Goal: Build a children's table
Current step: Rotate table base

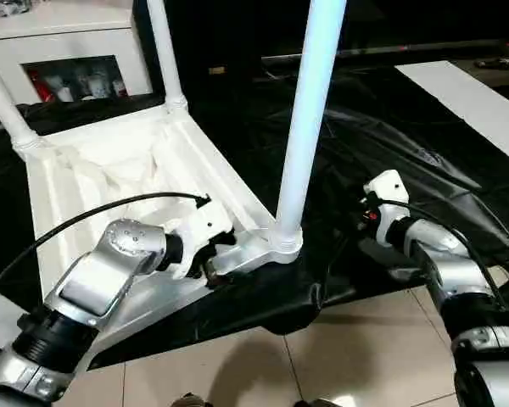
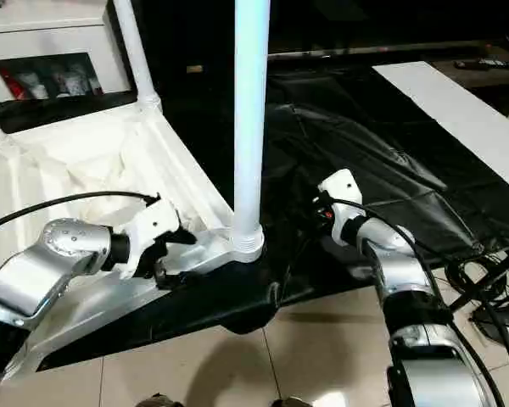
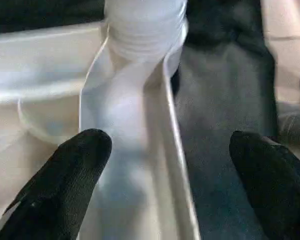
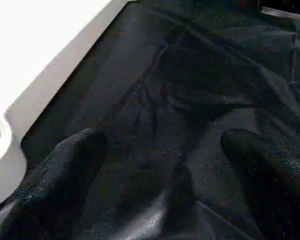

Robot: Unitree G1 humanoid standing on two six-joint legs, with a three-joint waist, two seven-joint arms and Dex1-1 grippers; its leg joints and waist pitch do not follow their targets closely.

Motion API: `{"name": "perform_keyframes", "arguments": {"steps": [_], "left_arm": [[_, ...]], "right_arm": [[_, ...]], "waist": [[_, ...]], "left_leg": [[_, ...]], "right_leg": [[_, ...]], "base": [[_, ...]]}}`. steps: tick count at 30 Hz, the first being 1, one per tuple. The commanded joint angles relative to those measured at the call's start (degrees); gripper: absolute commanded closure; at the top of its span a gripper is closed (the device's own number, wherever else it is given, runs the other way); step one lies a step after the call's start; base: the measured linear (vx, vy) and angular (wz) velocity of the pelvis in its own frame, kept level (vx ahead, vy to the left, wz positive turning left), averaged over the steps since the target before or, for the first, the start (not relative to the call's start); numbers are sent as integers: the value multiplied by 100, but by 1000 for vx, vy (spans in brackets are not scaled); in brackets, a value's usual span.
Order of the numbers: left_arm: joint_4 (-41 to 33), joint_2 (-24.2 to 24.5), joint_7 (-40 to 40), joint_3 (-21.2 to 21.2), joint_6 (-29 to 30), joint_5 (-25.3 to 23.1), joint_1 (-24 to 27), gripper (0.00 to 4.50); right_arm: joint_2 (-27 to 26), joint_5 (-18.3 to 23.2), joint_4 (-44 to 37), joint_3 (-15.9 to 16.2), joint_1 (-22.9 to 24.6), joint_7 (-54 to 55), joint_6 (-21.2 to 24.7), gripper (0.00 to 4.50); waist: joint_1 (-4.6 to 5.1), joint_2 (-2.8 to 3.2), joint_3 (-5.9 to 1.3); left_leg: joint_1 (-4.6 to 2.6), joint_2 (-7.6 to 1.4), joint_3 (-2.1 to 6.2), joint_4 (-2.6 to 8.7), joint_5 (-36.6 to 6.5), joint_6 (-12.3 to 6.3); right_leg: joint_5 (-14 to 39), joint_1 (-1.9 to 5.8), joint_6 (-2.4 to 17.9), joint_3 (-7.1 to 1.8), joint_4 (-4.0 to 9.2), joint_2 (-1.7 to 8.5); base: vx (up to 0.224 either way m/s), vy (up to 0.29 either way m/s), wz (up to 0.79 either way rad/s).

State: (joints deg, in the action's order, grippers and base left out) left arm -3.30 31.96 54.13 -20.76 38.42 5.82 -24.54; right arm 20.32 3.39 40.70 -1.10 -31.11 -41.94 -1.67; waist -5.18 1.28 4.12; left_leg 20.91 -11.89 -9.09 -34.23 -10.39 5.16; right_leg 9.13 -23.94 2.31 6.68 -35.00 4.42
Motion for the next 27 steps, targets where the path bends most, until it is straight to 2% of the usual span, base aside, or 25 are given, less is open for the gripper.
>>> {"name": "perform_keyframes", "arguments": {"steps": [1, 3, 4, 6, 8, 11, 12, 15, 18, 19, 21, 24, 27], "left_arm": [[-231, -36, -207, -43, 255, -32, 53, 21], [-279, -139, -476, 5, 448, -71, 75, 35], [-280, -186, -610, 6, 544, -141, 68, 50], [-271, -334, -784, 83, 796, -130, 48, 60], [-315, -422, -821, 119, 1011, -112, 35, 76], [-431, -419, -825, 62, 1254, -88, 44, 97], [-499, -406, -815, 38, 1371, -34, 56, 102], [-649, -368, -808, -6, 1558, 52, 85, 135], [-717, -327, -762, -53, 1650, 76, 105, 145], [-754, -290, -710, -94, 1717, 93, 117, 145], [-753, -273, -691, -111, 1742, 88, 115, 180], [-659, -295, -734, -104, 1725, 49, 85, 186], [-510, -314, -788, -135, 1700, 23, 72, 229]], "right_arm": [[54, 2, -301, 104, 94, -51, 198, 18], [63, 1, -451, 124, 173, -63, 271, 18], [60, -1, -489, 128, 199, -60, 288, 18], [58, -11, -566, 145, 256, -62, 314, 18], [51, -12, -682, 159, 324, -42, 387, 18], [44, -10, -848, 198, 433, -18, 477, 18], [48, -13, -889, 226, 462, -27, 501, 18], [47, -19, -981, 264, 509, -38, 558, 18], [49, 19, -1063, 289, 543, -127, 597, 18], [79, 146, -1285, 347, 641, -411, 696, 18], [142, 356, -1642, 439, 796, -842, 878, 18], [282, 547, -2032, 592, 981, -1348, 1037, 18], [463, 807, -2455, 727, 1159, -1859, 1308, 18]], "waist": [[-26, 15, -457], [-19, 2, -464], [-25, 22, -465], [-21, -5, -457], [-24, -7, -455], [-36, -12, -458], [-35, 6, -459], [-29, 14, -464], [-26, 13, -458], [-21, 29, -456], [-27, 33, -449], [-48, 41, -458], [-45, 34, -451]], "left_leg": [[0, -77, -21, 353, -990, -307], [10, -70, -26, 342, -978, -319], [-2, -71, -23, 337, -1026, -322], [2, -64, -25, 336, -1057, -326], [4, -51, -27, 332, -1075, -332], [11, -51, -18, 335, -1046, -344], [12, -49, -14, 334, -1045, -345], [20, -52, -7, 333, -1039, -346], [13, -44, -9, 331, -1093, -351], [4, -41, -12, 327, -1125, -368], [11, -37, -14, 327, -1166, -423], [16, -53, 3, 331, -1156, -447], [20, -38, 5, 330, -1201, -445]], "right_leg": [[2030, 392, 777, -302, 483, 341], [1865, 390, 845, -297, 474, 325], [1882, 384, 863, -292, 481, 331], [1942, 391, 834, -286, 494, 328], [2153, 390, 740, -278, 524, 333], [2172, 394, 684, -279, 529, 335], [2156, 392, 697, -272, 528, 332], [2088, 398, 743, -268, 514, 331], [2133, 392, 717, -264, 527, 324], [2143, 387, 716, -261, 538, 320], [2154, 397, 654, -258, 556, 302], [2165, 396, 618, -256, 557, 308], [2317, 400, 557, -245, 579, 303]], "base": [[0, 0, 0], [0, 0, 0], [0, 0, 0], [0, 0, 0], [0, 0, 0], [0, 0, 0], [0, 0, 0], [0, 0, 0], [0, 0, 0], [0, 0, 0], [0, 0, 0], [0, 0, 0], [0, 0, 0]]}}
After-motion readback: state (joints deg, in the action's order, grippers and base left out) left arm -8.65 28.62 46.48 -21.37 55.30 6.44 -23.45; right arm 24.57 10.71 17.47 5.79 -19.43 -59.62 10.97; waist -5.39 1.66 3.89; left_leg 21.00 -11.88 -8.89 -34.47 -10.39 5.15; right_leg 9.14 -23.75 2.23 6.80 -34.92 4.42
